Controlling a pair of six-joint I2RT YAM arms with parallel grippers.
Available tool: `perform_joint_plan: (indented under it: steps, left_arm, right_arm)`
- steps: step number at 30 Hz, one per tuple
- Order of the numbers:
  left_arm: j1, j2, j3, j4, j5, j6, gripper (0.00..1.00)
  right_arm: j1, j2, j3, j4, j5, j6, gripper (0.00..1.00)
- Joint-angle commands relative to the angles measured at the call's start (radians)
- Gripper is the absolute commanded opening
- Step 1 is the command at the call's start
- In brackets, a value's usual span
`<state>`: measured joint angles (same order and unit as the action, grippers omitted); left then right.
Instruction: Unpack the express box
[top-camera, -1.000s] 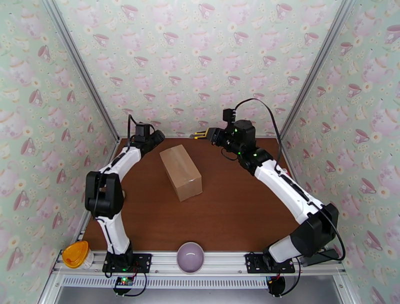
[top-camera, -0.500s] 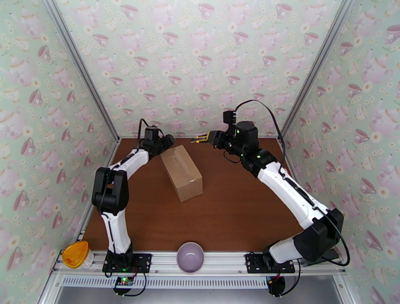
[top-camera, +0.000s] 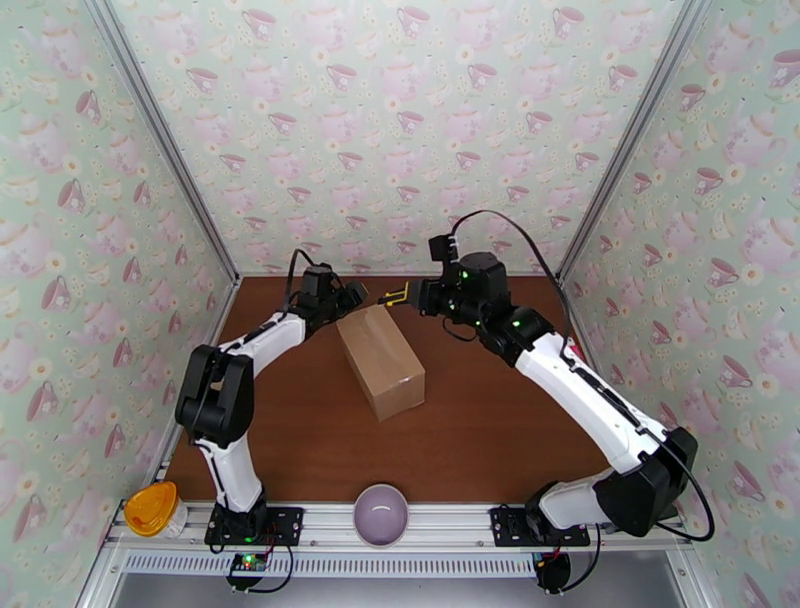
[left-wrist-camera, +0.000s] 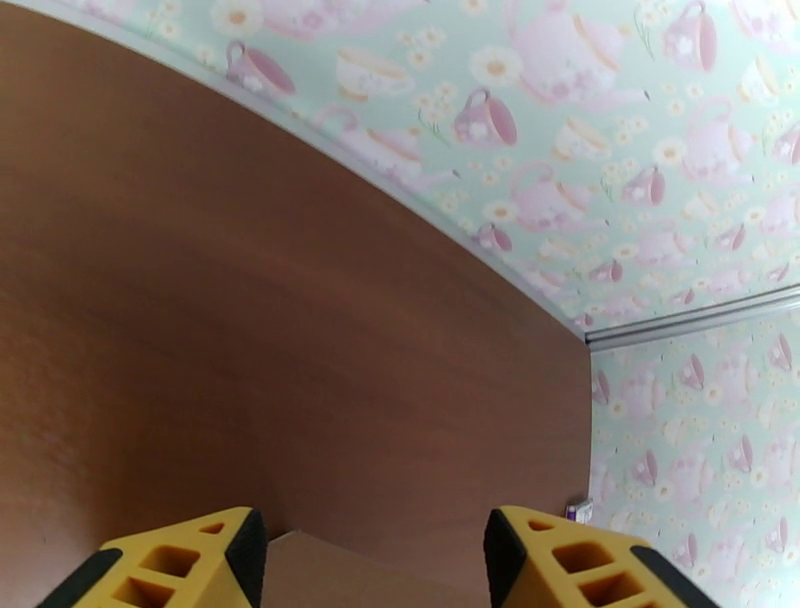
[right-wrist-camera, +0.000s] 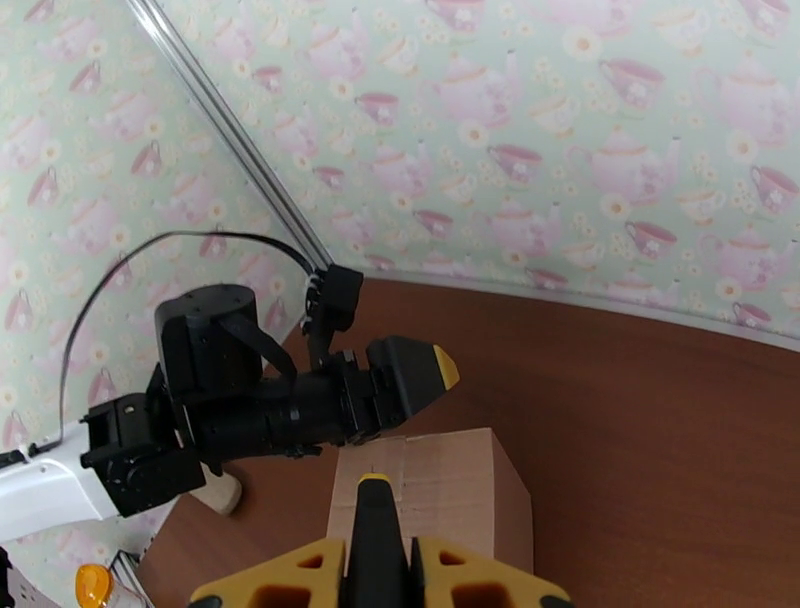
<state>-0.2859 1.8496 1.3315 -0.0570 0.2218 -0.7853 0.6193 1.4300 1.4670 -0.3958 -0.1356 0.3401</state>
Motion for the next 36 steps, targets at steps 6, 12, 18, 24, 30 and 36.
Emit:
perform_joint_plan:
  steps: [6, 12, 18, 24, 30, 36]
  left_arm:
    - [0.022, -0.129, -0.067, -0.067, -0.029, 0.039, 0.65]
    - [0.055, -0.201, -0.091, -0.107, -0.041, 0.074, 0.65]
    - [0.06, -0.298, -0.133, -0.235, -0.034, 0.097, 0.61]
    - [0.058, -0.391, -0.245, -0.237, 0.013, 0.043, 0.65]
    - [0.047, -0.417, -0.306, -0.232, 0.081, 0.015, 0.71]
    - [0.024, -0.405, -0.318, -0.216, 0.099, 0.001, 0.73]
  right_arm:
    - [0.085, 0.01, 0.059, -0.056, 0.103, -0.084, 0.0]
    - [0.147, 0.072, 0.114, -0.078, 0.166, -0.162, 0.0]
    - [0.155, 0.137, 0.157, -0.086, 0.188, -0.219, 0.0]
    - [0.158, 0.199, 0.198, -0.086, 0.201, -0.268, 0.0]
    - [0.16, 0.239, 0.22, -0.071, 0.206, -0.291, 0.0]
    - [0.166, 0.276, 0.248, -0.066, 0.216, -0.306, 0.0]
